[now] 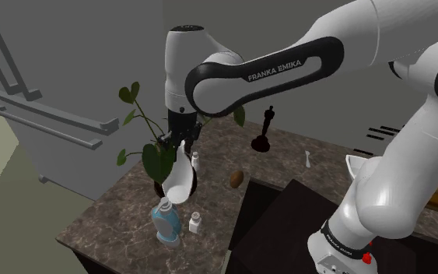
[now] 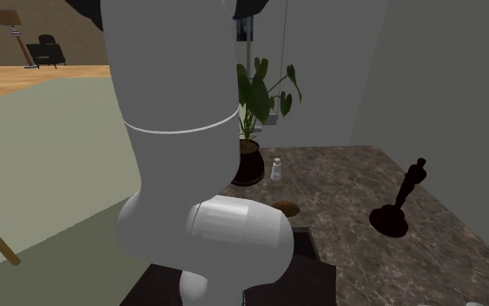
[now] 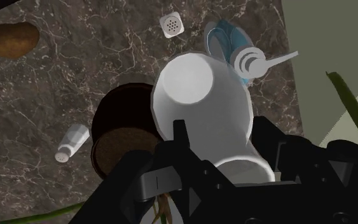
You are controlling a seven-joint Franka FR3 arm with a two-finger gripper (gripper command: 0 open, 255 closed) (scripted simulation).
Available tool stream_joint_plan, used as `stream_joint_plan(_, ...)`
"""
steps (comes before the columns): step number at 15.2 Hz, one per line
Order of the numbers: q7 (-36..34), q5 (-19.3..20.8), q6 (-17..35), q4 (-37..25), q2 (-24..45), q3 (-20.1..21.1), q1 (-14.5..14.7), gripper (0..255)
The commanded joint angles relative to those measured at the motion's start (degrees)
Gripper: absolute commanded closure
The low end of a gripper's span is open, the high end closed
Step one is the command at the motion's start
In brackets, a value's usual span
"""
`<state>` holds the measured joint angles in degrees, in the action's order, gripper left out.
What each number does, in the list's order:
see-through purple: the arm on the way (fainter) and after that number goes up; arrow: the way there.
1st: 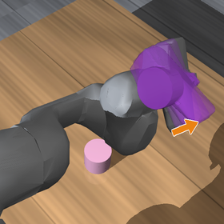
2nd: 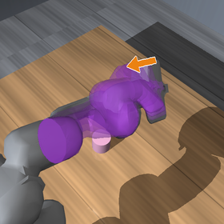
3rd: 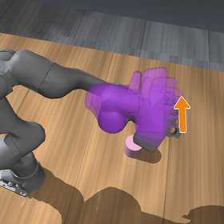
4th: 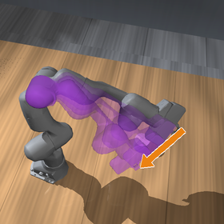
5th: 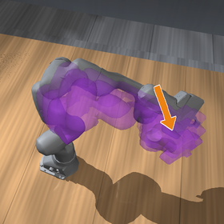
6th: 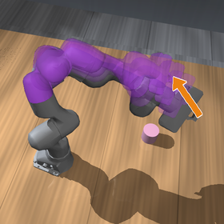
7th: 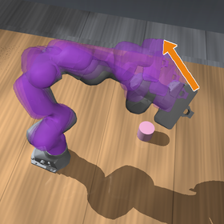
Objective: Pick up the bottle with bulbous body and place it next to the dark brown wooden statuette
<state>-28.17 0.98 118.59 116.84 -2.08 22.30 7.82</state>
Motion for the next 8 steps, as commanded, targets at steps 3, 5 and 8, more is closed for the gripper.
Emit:
stream_joint_plan(3,0.2,-0.29,-3.13,-2.56,-0.63,-0.03,0.0,255)
stream_joint_plan(5,0.33,-0.43,-4.63,-3.78,-0.94,-0.07,-0.02,255)
stream_joint_plan(8,0.5,-0.59,-6.9,-5.71,-1.31,-0.12,-0.05,255)
